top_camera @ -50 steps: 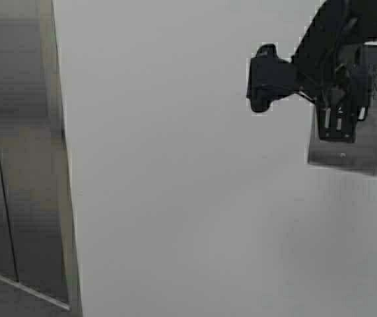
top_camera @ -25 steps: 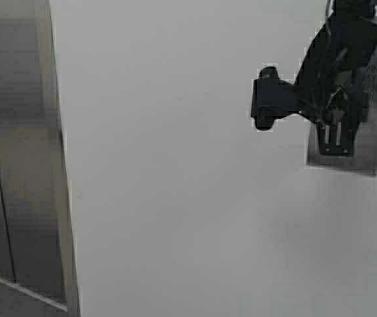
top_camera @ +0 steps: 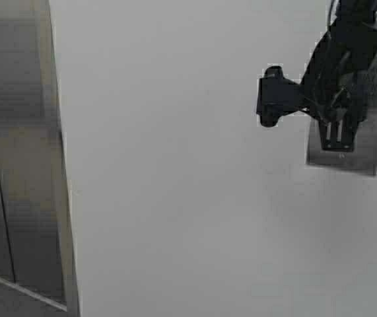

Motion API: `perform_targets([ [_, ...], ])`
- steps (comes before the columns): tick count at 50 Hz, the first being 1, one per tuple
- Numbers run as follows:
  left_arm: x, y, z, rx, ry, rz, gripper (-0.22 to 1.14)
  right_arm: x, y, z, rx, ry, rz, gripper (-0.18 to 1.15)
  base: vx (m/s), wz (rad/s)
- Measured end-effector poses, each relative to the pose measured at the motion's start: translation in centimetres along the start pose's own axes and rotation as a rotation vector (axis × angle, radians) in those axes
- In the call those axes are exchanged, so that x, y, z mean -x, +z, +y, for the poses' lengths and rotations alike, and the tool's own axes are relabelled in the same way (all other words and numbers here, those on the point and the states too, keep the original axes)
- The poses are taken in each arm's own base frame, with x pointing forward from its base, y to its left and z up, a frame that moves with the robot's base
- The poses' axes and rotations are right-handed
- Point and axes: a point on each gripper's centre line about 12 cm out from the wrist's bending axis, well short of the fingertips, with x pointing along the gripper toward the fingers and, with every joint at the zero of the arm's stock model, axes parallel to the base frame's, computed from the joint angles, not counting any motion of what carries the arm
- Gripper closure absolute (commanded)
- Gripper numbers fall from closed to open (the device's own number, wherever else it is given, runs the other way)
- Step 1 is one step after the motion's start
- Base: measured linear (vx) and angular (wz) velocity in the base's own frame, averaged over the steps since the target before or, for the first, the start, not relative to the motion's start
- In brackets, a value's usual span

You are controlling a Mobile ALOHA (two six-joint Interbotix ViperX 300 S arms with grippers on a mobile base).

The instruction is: Navigate to elevator, push the call button, then enter the elevator

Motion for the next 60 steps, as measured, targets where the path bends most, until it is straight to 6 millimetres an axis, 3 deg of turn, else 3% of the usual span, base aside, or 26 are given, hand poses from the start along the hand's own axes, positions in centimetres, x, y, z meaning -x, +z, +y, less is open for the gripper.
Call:
perform_targets([
  [22, -0.1, -0.1, 0.0, -0.005, 0.001, 0.008, 0.89, -2.6, 0.7, 0.9, 0.028, 0.015, -0.012, 0.91, 0.00, 0.00],
  [39, -0.3, -0.7, 0.1, -0.008, 0.006, 0.033, 0.89, -3.3, 1.1, 0.5, 0.026, 0.010, -0.029, 0.91, -0.02, 0.01],
  [44, -0.4, -0.6, 0.2, -0.009, 0.007, 0.033, 0.89, -2.6, 1.3, 0.4, 0.030, 0.005, -0.043, 0.91, -0.03, 0.01],
  [52, -0.3, -0.6, 0.1, -0.008, 0.006, 0.032, 0.89, 1.1, 2.5, -0.8, 0.023, -0.034, -0.094, 0.91, -0.01, 0.00],
  [60, -0.3, -0.7, 0.2, -0.008, 0.006, 0.035, 0.89, 3.4, 2.2, -1.6, 0.024, -0.048, -0.097, 0.91, 0.00, 0.01],
])
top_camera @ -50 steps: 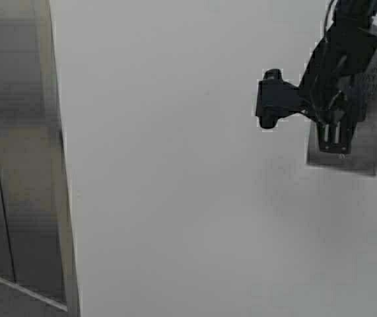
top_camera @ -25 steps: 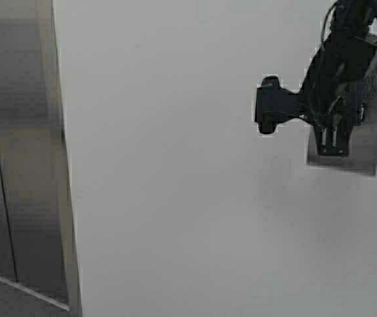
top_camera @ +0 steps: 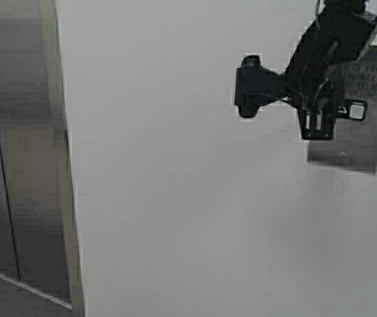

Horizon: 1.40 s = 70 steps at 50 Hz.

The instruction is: Navigate to elevator, push the call button, then enter the elevator

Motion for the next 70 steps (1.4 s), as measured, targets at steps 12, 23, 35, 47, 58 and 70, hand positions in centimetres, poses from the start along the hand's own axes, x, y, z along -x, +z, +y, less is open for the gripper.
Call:
perform_targets([
  [12, 0.0, -0.1, 0.0, -0.002, 0.002, 0.003, 0.89, 2.2, -0.1, -0.4, -0.011, -0.005, 0.003, 0.91, -0.01, 0.00],
  [23, 0.0, -0.4, 0.1, -0.026, 0.006, 0.016, 0.89, 7.9, 2.9, -1.1, -0.027, 0.046, -0.082, 0.91, -0.03, 0.01],
  [35, 0.1, -0.4, 0.1, -0.041, 0.005, 0.018, 0.89, 14.4, 5.1, -3.2, 0.028, 0.199, -0.141, 0.91, -0.07, 0.02],
  [47, 0.1, -0.4, 0.1, -0.042, 0.005, 0.019, 0.89, 16.8, 5.2, -6.6, -0.111, 0.334, -0.224, 0.91, -0.14, 0.09],
  [58, 0.1, -0.5, 0.1, -0.043, 0.007, 0.020, 0.89, 18.3, 4.6, -8.6, -0.198, 0.430, -0.327, 0.91, -0.13, 0.19],
  [70, 0.1, -0.6, 0.2, -0.041, 0.009, 0.029, 0.89, 19.3, 4.4, -9.7, -0.291, 0.510, -0.417, 0.91, -0.07, 0.35],
])
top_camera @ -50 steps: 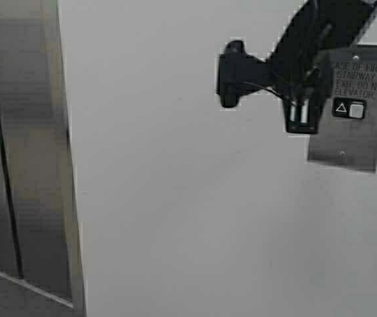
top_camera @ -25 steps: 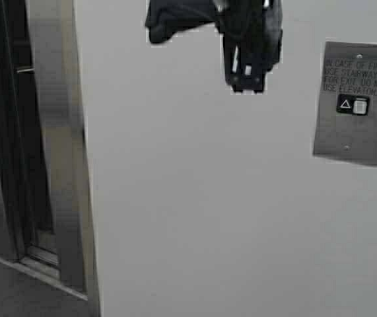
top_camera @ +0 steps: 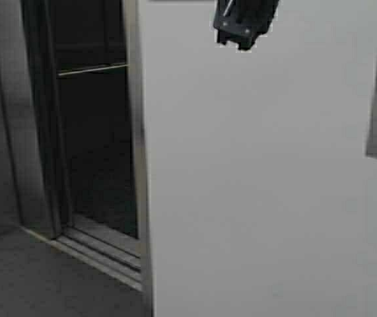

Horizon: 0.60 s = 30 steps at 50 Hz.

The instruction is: Navigate to elevator, push the call button, then enter the elevator

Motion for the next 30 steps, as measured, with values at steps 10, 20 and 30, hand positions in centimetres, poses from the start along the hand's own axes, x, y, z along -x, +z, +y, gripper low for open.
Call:
perform_targets([
  [10, 0.1, 0.1, 0.0, 0.006, 0.001, -0.005, 0.89, 0.7, -0.4, -3.5, -0.222, 0.066, -0.152, 0.91, -0.06, 0.46],
  [20, 0.0, 0.1, 0.0, -0.003, -0.001, -0.006, 0.89, 0.4, -1.6, -5.5, -0.368, 0.101, -0.298, 0.91, -0.05, 0.47],
  [30, 0.1, 0.1, 0.0, -0.025, 0.001, -0.003, 0.89, -1.0, -2.7, -8.0, -0.486, 0.089, -0.409, 0.91, -0.03, 0.37],
])
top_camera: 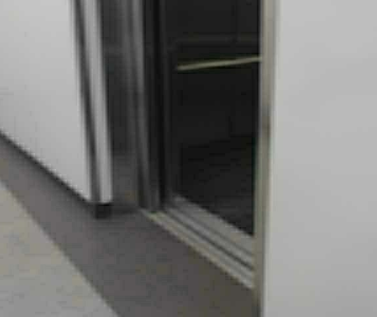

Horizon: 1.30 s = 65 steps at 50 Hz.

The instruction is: Navigate to elevator, push the call button, then enter the elevator

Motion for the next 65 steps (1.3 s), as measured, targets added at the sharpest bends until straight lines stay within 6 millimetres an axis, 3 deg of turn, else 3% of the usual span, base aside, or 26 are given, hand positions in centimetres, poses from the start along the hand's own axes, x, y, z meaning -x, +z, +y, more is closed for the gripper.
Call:
perform_targets([
  [9, -0.3, -0.4, 0.2, -0.032, 0.011, 0.020, 0.89, -0.6, 0.3, -2.2, -0.092, -0.021, -0.072, 0.91, 0.03, 0.33],
  [25, -0.7, -0.7, 1.1, -0.034, 0.057, 0.031, 0.89, -1.4, -1.1, -4.8, -0.140, -0.085, -0.049, 0.91, 0.13, 0.26],
  [42, -1.0, -0.6, 1.0, -0.021, 0.050, 0.016, 0.89, -1.8, -1.7, -4.7, -0.136, -0.082, -0.028, 0.91, 0.32, 0.27],
  [50, -1.4, -1.2, 1.2, -0.020, 0.053, 0.045, 0.89, -2.6, -3.1, -4.3, -0.135, -0.069, 0.018, 0.91, 0.39, 0.22],
  [65, -2.2, -2.1, 1.4, -0.016, 0.056, 0.087, 0.89, -2.9, -2.6, -4.4, -0.136, -0.064, 0.001, 0.91, 0.44, 0.22],
])
